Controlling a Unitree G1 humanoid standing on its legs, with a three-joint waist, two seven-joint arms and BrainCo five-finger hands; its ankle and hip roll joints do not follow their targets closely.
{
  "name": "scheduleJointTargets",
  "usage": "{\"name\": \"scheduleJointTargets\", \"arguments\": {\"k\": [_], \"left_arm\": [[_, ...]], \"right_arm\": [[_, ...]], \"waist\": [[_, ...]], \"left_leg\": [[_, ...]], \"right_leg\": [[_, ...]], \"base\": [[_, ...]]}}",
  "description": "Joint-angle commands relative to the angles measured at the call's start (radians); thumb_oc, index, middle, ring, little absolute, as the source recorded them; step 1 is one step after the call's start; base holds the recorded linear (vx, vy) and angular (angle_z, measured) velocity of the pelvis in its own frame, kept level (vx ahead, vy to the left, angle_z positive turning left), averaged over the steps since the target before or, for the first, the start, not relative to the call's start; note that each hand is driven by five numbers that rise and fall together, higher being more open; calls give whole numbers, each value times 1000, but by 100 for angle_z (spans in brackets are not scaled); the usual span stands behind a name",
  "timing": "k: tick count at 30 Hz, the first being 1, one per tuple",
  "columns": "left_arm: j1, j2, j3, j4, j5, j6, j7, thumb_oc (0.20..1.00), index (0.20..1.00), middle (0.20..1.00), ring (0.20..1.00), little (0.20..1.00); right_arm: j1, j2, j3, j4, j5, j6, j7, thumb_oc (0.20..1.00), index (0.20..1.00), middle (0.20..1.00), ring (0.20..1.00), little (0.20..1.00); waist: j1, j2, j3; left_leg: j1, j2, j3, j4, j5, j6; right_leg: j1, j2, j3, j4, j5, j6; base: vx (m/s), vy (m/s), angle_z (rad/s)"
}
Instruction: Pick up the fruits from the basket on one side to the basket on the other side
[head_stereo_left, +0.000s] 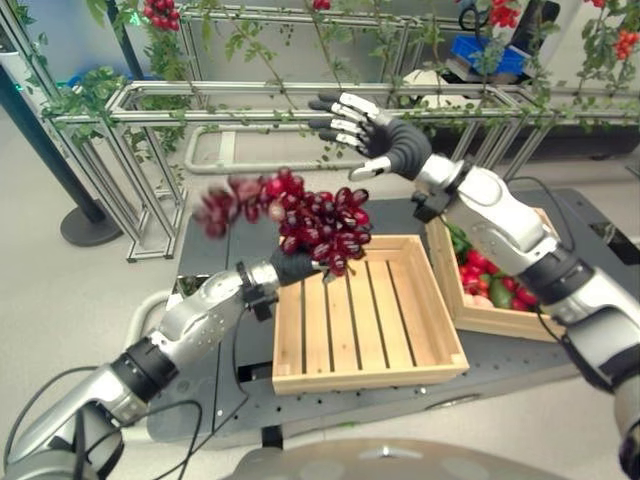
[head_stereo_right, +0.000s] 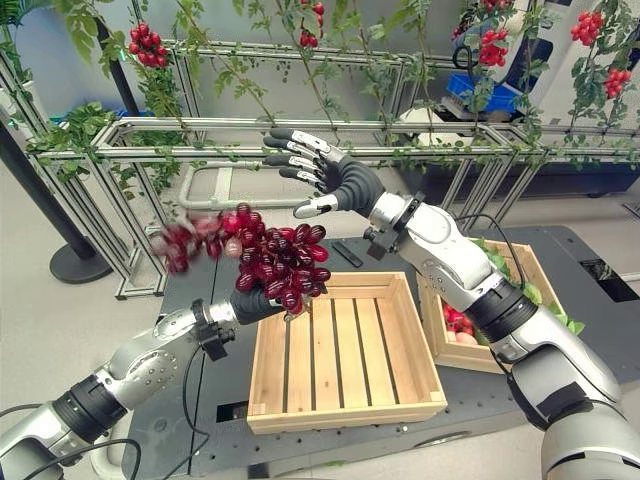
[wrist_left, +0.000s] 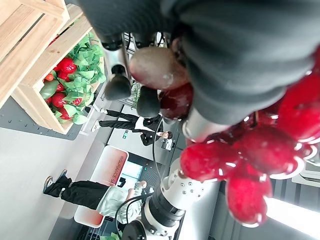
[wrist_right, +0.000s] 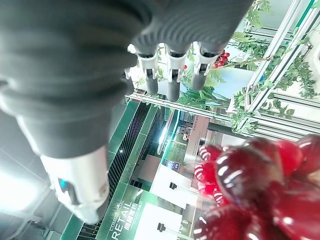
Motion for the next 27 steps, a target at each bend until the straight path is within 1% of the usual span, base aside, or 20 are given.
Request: {"name": "scheduleJointTargets", "arguments": {"k": [1,10,20,27], "left_arm": [[-56,2,86,8,21,-91,-18,200,200,200,200,200],[-45,0,106,15,29,-96,-12,200,200,200,200,200],[20,20,192,19,31,-108,-7,200,200,200,200,200],[40,44,218,25,37,-113,-15,200,200,200,200,200]], "right_arm": [[-1,-23,-53,-47,8,-37,-5,1000,1000,1000,1000,1000],[26,-7,-81,-53,-1,-40,-9,1000,1000,1000,1000,1000],[64,-2,-130,-59,13,-46,-12,1000,1000,1000,1000,1000],[64,0,-127,-60,18,-37,-8,1000,1000,1000,1000,1000]], "waist": [[23,4,-6],[22,7,-4],[34,8,-5],[40,13,-2]], "left_leg": [[86,41,17,83,-178,-8],[87,41,20,84,-179,-7],[84,42,5,89,-179,-10],[80,42,-6,90,-175,-13]], "right_leg": [[-113,-61,16,82,91,122],[-113,-62,17,81,90,122],[-108,-57,9,88,79,117],[-108,-57,1,93,75,113]], "base": [[0,0,0],[0,0,0],[0,0,0],[-1,-2,1]]}}
